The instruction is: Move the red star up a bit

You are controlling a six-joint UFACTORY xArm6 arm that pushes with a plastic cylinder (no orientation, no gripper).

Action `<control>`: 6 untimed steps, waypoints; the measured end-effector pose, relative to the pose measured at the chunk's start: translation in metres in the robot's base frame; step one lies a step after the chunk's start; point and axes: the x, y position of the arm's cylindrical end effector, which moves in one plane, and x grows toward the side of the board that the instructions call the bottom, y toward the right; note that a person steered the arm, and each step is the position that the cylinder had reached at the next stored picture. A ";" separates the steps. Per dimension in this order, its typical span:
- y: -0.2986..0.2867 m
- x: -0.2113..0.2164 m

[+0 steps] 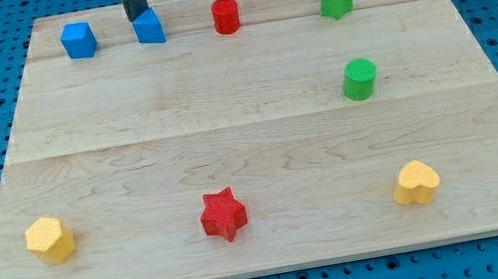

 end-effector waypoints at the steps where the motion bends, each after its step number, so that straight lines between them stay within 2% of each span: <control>1: -0.017 0.011; 2: -0.034 0.087; 4: -0.007 0.252; 5: -0.004 0.314; 6: -0.010 0.356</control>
